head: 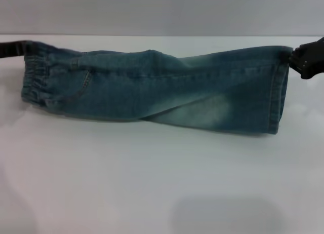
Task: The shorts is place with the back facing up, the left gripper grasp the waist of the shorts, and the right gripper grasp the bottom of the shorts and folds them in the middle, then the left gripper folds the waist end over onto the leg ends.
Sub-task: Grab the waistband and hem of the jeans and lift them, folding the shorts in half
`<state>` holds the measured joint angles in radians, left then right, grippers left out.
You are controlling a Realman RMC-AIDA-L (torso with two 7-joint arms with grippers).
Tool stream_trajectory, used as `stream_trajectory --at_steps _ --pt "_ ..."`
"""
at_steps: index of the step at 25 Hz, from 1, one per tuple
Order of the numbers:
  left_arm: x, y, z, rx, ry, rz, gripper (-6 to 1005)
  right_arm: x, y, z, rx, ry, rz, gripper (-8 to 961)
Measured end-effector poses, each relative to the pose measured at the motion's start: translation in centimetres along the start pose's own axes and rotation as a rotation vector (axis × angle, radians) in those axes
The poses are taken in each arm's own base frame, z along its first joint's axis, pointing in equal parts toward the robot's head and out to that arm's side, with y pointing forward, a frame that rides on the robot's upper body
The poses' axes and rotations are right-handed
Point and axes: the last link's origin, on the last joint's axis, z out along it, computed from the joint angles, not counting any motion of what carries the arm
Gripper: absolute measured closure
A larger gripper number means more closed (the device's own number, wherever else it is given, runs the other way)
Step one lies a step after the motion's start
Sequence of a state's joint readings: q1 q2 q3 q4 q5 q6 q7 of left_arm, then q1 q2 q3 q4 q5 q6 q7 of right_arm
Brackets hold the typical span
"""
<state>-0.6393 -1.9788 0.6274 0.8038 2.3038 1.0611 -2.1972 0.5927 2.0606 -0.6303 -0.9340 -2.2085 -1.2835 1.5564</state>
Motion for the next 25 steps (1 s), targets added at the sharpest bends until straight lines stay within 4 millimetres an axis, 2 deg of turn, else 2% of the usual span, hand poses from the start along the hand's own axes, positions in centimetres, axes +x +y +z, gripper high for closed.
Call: stream_trajectory --at_steps 7,13,18,25 --pt "1.2 0.9 1.1 0.018 0.036 0.026 956 0.5 -0.4 0.9 0.039 -0.026 0.023 954" --pt "1.9 1.8 2.0 0.031 0.043 0.070 955 0.8 -0.2 2.6 0.056 -0.028 0.012 954" --pt "1.9 2.0 2.3 0.043 0.049 0.075 956 0.8 -0.1 3.8 0.073 -0.027 0.010 955" --pt "1.5 2.4 3.0 0.068 0.058 0.088 955 0.6 -0.7 4.4 0.126 -0.027 0.014 954"
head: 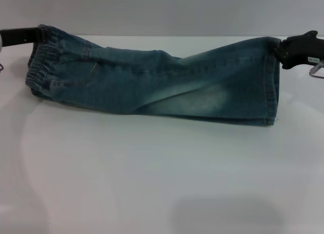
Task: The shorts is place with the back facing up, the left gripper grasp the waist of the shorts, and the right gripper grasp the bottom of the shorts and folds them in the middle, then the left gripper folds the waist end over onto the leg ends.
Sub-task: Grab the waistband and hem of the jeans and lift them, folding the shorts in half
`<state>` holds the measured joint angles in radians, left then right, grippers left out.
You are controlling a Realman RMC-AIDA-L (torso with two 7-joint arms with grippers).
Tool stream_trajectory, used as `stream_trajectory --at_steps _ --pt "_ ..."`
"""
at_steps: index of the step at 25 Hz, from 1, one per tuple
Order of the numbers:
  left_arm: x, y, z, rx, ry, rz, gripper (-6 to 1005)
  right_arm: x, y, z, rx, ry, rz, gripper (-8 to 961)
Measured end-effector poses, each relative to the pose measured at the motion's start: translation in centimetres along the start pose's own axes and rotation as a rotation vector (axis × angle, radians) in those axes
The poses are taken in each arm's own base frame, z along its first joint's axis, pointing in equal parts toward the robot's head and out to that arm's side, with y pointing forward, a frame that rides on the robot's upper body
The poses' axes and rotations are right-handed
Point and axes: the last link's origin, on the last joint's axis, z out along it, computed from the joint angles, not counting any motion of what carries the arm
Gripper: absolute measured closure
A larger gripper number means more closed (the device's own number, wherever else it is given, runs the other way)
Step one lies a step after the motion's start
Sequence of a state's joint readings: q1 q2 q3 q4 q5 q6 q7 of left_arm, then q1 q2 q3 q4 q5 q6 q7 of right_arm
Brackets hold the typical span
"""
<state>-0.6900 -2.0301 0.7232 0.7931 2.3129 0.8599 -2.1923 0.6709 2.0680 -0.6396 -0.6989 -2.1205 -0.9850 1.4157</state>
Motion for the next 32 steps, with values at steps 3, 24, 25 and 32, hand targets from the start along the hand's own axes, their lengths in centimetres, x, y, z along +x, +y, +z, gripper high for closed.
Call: stream_trajectory --at_steps 3,24,25,32 --pt "-0.1 0.2 0.1 0.000 -0.003 0.006 955 0.1 -0.1 -0.1 0.007 0.001 0.001 954" --pt "0.3 1.9 1.3 0.000 -0.004 0.074 956 3.6 0.0 -0.8 0.054 0.035 0.081 954" --pt "0.2 2.1 1.4 -0.001 -0.008 0.087 956 3.6 0.1 -0.7 0.052 0.031 0.079 954" --pt "0.2 2.4 2.0 0.023 0.001 0.098 901 3.4 0.4 -0.3 0.045 0.013 0.072 945"
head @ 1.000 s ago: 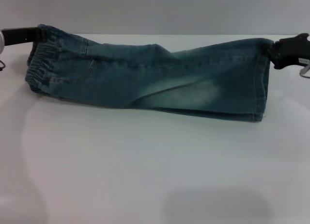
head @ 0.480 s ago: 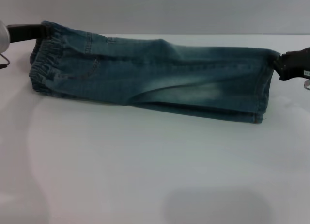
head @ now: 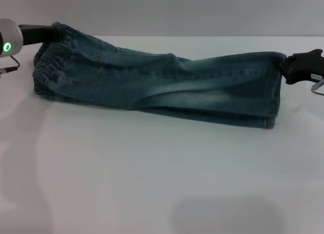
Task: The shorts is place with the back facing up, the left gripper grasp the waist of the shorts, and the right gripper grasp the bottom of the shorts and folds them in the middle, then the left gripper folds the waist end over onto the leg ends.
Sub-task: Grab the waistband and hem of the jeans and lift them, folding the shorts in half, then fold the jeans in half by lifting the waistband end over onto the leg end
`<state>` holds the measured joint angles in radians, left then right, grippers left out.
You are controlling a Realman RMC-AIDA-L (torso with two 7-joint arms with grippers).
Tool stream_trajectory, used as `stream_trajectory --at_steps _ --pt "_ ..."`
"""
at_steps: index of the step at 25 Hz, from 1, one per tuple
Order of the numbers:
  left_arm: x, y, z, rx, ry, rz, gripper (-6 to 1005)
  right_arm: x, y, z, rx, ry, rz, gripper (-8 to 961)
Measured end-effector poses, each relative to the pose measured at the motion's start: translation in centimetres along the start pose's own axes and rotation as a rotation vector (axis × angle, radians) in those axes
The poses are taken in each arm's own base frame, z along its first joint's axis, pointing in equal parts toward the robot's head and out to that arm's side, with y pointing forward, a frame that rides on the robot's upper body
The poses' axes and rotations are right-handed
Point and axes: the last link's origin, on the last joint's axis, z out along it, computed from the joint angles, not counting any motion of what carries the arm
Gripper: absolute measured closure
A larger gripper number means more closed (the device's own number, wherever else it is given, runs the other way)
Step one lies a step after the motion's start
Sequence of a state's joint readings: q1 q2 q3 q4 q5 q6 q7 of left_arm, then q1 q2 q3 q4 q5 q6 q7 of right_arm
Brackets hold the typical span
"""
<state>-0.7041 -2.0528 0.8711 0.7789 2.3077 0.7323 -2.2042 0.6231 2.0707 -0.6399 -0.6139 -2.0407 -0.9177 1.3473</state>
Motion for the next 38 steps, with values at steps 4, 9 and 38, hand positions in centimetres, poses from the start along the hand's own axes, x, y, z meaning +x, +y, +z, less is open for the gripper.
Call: stream_trajectory --at_steps 4,9,38 --pt "0.0 -0.4 0.1 0.028 0.015 -0.008 865 0.0 0.1 0.4 0.009 0.012 -0.011 940" --pt "-0.1 -0.4 0.3 0.041 0.017 0.001 819 0.2 0.3 0.9 0.024 0.040 -0.034 887" --pt "-1.9 -2.2 -0.9 0.024 -0.055 -0.042 166 1.2 -0.6 -0.3 0.088 -0.003 0.036 381"
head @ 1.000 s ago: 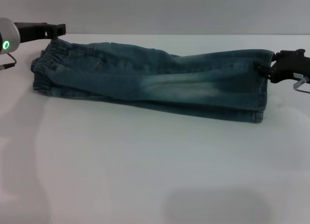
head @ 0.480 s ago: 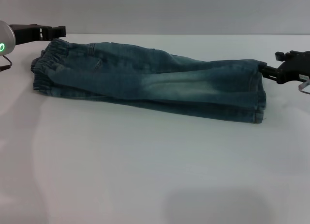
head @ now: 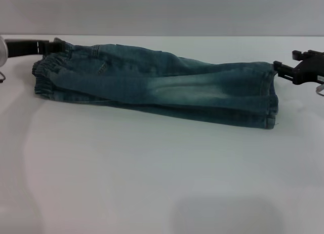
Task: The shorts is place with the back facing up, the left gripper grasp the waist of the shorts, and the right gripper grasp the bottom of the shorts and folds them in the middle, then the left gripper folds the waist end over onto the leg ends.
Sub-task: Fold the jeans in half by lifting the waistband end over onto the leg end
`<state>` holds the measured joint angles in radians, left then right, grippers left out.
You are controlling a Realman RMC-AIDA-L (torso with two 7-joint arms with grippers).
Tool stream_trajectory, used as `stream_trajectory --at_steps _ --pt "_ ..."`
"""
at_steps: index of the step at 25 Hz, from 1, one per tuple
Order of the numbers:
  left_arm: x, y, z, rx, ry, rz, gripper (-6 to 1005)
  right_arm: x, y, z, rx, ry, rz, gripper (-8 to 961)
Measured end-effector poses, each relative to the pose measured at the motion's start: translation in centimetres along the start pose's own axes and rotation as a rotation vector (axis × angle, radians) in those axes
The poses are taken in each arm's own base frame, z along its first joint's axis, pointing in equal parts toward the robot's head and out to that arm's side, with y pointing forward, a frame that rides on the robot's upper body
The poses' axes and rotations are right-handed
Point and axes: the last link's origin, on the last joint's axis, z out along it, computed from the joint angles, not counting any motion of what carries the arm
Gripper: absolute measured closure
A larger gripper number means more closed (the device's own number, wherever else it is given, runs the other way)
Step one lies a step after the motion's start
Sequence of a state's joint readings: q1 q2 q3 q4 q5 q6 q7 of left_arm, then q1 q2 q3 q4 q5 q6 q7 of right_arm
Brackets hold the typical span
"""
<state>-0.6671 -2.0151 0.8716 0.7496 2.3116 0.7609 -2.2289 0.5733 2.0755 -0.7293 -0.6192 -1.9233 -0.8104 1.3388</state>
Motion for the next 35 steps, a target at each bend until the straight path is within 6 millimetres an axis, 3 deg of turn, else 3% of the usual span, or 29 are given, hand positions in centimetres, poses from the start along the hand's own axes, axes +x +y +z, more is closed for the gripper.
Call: stream_trajectory --at_steps 8,14,35 --pt "-1.1 -0.6 0.0 0.024 -0.010 -0.023 166 -0.9 1.1 0.5 -0.046 -0.020 -0.032 380" --pt "-3.7 -1.5 0.7 0.081 -0.041 -0.050 166 -1.3 1.4 0.5 -0.068 -0.026 -0.052 379" --pt "-4.6 -1.2 1.1 0.060 -0.086 -0.057 165 -2.1 1.6 0.4 -0.085 -0.060 -0.047 381"
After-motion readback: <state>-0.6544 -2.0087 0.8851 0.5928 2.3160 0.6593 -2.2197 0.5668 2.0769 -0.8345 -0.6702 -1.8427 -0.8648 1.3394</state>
